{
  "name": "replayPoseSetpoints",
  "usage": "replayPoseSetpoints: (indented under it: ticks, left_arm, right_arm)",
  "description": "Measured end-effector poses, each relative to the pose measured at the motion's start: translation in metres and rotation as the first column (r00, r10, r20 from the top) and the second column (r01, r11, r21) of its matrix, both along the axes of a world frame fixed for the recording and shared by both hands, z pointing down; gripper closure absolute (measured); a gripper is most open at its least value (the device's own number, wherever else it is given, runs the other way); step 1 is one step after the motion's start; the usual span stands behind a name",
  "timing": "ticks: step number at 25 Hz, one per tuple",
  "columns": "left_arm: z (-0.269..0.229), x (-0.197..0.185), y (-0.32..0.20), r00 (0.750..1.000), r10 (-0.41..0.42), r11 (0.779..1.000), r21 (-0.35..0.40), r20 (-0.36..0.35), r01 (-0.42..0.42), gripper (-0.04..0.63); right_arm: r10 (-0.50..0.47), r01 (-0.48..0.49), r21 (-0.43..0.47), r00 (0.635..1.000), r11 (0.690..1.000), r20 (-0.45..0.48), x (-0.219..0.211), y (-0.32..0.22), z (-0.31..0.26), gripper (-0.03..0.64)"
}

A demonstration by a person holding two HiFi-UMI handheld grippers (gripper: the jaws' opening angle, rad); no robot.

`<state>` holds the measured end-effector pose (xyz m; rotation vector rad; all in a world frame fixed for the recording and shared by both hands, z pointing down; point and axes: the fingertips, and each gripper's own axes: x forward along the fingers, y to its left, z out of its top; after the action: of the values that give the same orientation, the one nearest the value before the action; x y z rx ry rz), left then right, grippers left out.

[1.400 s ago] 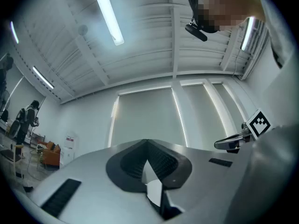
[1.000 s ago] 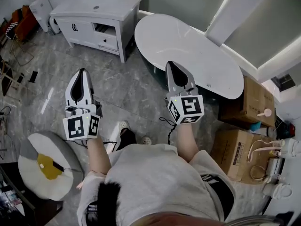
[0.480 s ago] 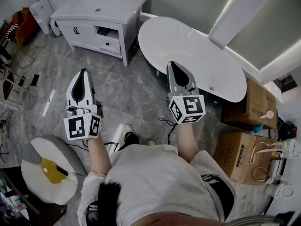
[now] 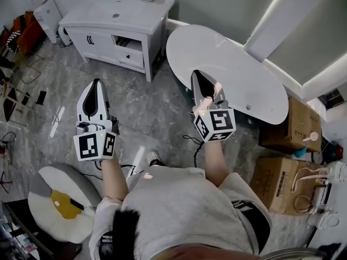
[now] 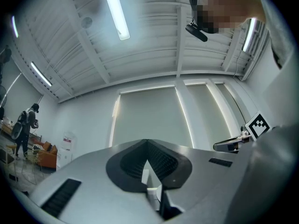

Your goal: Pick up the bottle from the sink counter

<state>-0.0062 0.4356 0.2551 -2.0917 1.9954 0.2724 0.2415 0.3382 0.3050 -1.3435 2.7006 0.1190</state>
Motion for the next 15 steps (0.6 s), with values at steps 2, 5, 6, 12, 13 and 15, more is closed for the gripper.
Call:
replayPoseSetpoints:
  ticks: [2,5,6,12,13,15]
  left_arm:
    - [0.000,-0.010,-0.010,1.000,0.004,1.000,0.003,-0.001,-0.004,0.589]
    - [-0.001,-0.025,-0.024,1.000,0.013,1.000,0.007,0.001,-0.013,0.589]
    - [-0.001,-0.031,-0.029,1.000,0.015,1.000,0.007,0.002,-0.015,0.589]
    - [-0.001,-0.055,-0.054,0.999,0.039,0.999,0.005,0.010,-0.039,0.589]
    - [-0.001,-0.059,-0.057,0.999,0.042,0.999,0.005,0.012,-0.042,0.589]
    - [0.000,-0.066,-0.062,0.999,0.046,0.999,0.003,0.010,-0.046,0.589]
  right_arm:
    - [0.002,-0.002,0.001,1.000,1.000,0.002,-0.011,-0.009,0.001,0.606]
    - [0.008,-0.008,-0.001,1.000,1.000,0.011,-0.027,-0.022,0.001,0.606]
    - [0.010,-0.010,0.000,1.000,1.000,0.010,-0.032,-0.027,0.001,0.606]
    - [0.033,-0.033,0.002,0.999,0.999,0.021,-0.055,-0.048,-0.001,0.606]
    - [0.036,-0.036,0.004,0.999,0.999,0.022,-0.058,-0.050,-0.002,0.606]
    - [0.040,-0.040,0.010,0.999,0.999,0.016,-0.064,-0.054,-0.003,0.606]
